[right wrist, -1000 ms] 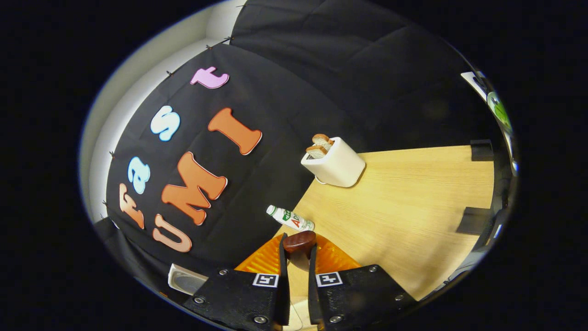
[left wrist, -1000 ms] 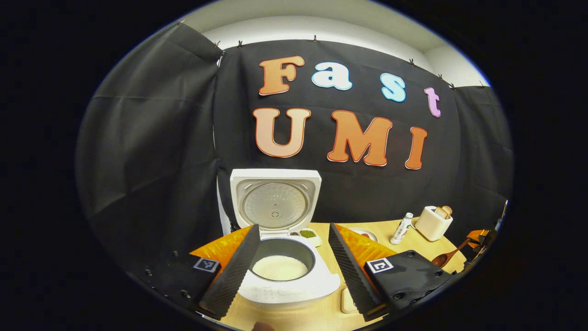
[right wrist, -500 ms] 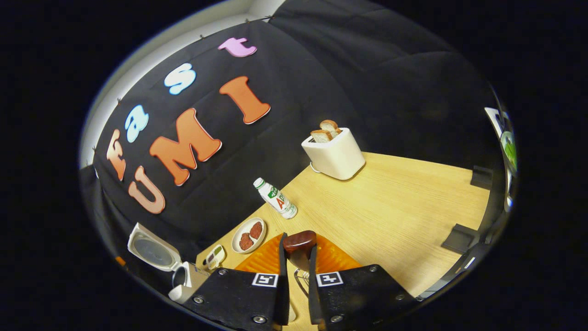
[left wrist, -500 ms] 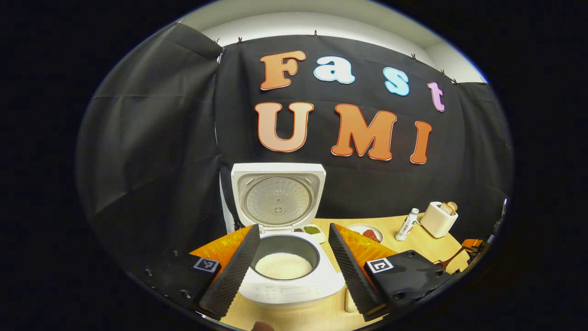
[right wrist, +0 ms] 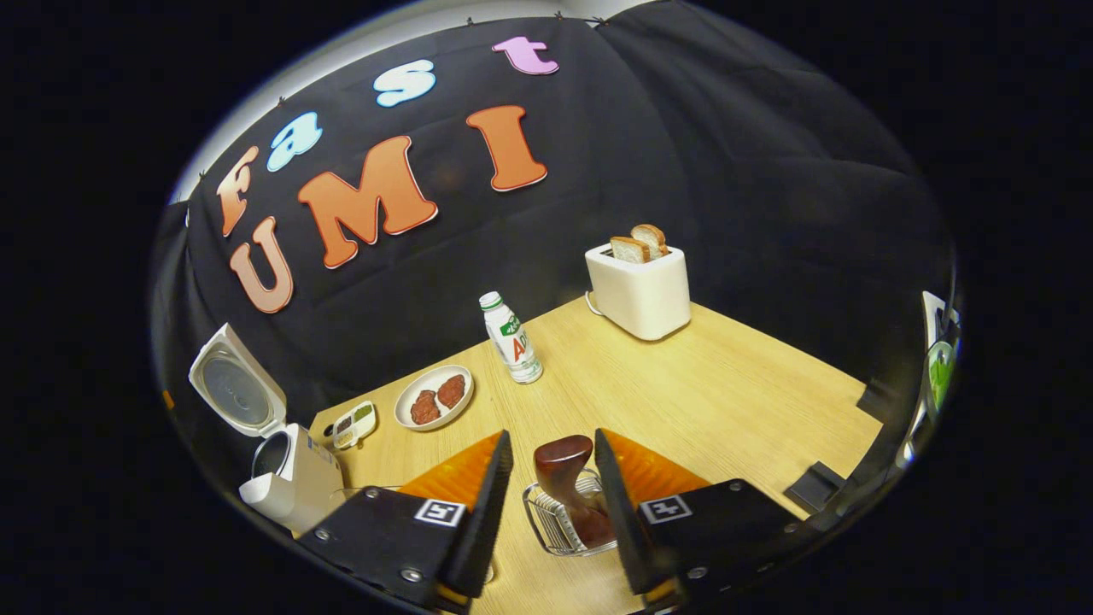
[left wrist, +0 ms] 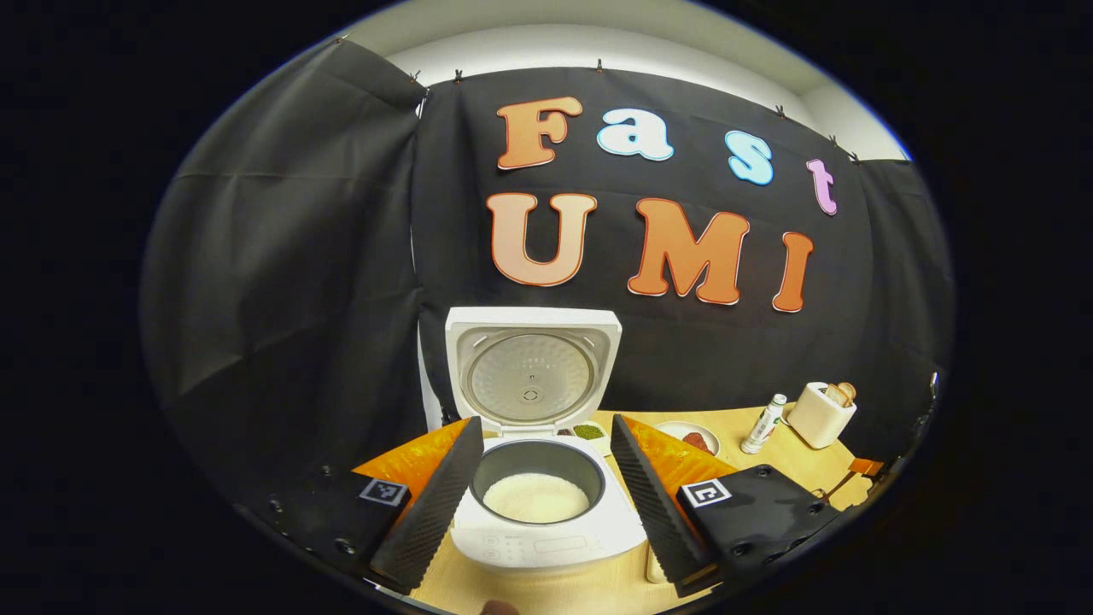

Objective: Close the left gripper, press the button to open the rice cooker; take a wooden spoon from the chopstick holder with the right hand, scoop a spoonful of rice and pour it into the rice cooker, then put the wooden spoon back into the chopstick holder.

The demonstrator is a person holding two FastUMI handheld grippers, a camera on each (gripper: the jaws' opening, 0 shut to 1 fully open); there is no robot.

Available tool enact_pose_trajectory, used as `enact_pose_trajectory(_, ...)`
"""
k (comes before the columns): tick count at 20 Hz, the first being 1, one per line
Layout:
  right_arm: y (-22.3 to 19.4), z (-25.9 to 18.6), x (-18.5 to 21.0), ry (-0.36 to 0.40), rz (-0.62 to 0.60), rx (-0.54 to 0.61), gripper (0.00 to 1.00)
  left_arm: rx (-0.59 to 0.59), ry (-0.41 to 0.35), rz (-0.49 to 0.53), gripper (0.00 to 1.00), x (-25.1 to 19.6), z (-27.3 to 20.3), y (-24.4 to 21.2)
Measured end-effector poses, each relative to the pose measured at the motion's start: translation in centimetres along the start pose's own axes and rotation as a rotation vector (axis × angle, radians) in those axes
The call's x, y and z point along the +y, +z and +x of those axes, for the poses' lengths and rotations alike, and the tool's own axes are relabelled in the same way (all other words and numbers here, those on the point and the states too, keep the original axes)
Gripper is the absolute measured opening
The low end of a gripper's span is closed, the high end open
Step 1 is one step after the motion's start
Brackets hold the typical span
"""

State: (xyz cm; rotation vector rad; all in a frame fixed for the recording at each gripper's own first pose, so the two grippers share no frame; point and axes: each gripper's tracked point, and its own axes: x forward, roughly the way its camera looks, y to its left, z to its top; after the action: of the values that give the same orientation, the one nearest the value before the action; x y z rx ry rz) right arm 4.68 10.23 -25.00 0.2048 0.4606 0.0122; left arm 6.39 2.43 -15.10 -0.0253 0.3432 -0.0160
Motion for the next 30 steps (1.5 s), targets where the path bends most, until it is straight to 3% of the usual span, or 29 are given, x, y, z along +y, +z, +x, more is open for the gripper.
enact_pose_trajectory(2, 1.0, -0.8, -0.4, -0.020, -0.007, -0.019, 0.91, -0.014, 0.002, -0.016, 1.00, 0.3, 0.1, 0.9)
enact_pose_trajectory(3, 1.7, -1.2, -0.4, -0.023, 0.000, -0.026, 0.95, -0.023, 0.005, -0.024, 1.00, 0.3, 0.2, 1.6)
enact_pose_trajectory(7, 3.6, -2.9, -0.2, -0.020, 0.039, -0.057, 0.95, -0.055, 0.039, -0.018, 1.00, 1.3, 1.7, 5.9)
enact_pose_trajectory(12, 4.8, -4.3, -0.2, -0.008, 0.096, -0.082, 0.95, -0.079, 0.061, -0.087, 1.00, 2.7, 5.1, 11.9)
enact_pose_trajectory(17, 5.6, -5.0, -0.7, -0.031, 0.091, -0.128, 0.95, -0.050, 0.015, -0.122, 1.00, 1.8, 9.7, 15.5)
enact_pose_trajectory(27, 7.1, -5.1, -0.8, -0.044, 0.083, -0.163, 0.95, 0.094, 0.029, -0.014, 1.00, 0.9, 19.4, 15.5)
enact_pose_trajectory(30, 7.3, -5.2, -0.9, -0.041, 0.091, -0.168, 0.95, 0.169, 0.024, -0.043, 1.00, 0.3, 22.1, 13.8)
